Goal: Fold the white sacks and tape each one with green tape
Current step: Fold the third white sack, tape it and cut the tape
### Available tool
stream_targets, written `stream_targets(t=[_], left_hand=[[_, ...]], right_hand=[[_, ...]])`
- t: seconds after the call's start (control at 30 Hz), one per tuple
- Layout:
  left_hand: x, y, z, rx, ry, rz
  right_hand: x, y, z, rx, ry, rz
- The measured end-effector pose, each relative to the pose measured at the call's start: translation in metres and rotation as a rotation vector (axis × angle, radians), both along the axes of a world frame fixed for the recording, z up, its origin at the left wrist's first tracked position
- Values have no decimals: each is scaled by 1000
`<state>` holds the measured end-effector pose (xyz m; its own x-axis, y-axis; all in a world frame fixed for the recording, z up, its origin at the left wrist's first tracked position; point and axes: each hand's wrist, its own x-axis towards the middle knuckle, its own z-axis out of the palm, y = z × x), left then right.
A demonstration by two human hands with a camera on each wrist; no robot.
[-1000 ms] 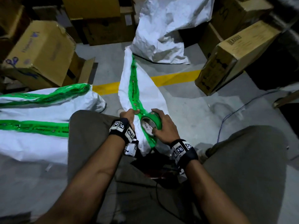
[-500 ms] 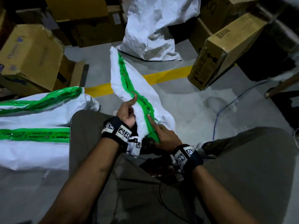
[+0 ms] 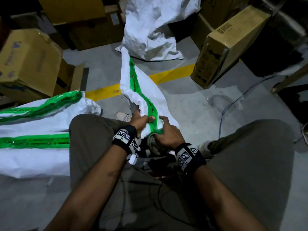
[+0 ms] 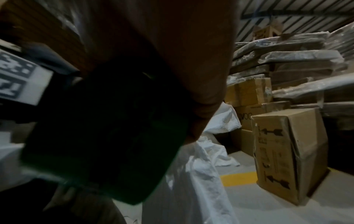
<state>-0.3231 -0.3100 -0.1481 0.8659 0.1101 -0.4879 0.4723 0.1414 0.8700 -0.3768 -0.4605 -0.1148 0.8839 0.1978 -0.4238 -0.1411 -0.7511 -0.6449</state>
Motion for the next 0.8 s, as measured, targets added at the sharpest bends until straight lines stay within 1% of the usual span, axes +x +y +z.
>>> stream_targets(t=[0.07, 0.1, 0.2, 0.23, 0.3, 0.33, 0.4, 0.43, 0.5, 0.6, 0.67, 0.73, 0.8], left_hand=[[6, 3, 1, -60, -7, 98], [8, 5, 2, -128, 0, 146], [10, 10, 2, -303, 62, 220], [11, 14, -5, -336, 107, 243], [18, 24, -27, -378, 192, 279], [18, 26, -26, -384, 209, 279], [14, 25, -9, -386, 217, 307], [9, 24, 5, -397, 217, 294], [6, 24, 18, -453, 209, 255], [8, 30, 22, -508, 209, 258], [9, 30, 23, -498, 226, 278], [7, 28, 22, -501, 215, 253], [5, 26, 28, -553, 208, 190]], right_hand=[[-2, 3, 4, -4, -28, -30], [-4, 6, 7, -15, -52, -17], [-11, 15, 12, -53, -138, 29], [-14, 18, 11, -65, -166, 45], [-20, 22, 5, -103, -228, 100], [-23, 24, -1, -125, -263, 135], [-28, 27, -12, -154, -284, 172], [-28, 29, -18, -158, -293, 175], [-27, 34, -28, -142, -334, 161], [-29, 40, -32, -114, -368, 126], [-33, 42, -34, -114, -375, 117], [-33, 40, -36, -94, -355, 105], [-28, 33, -36, -26, -305, 115]])
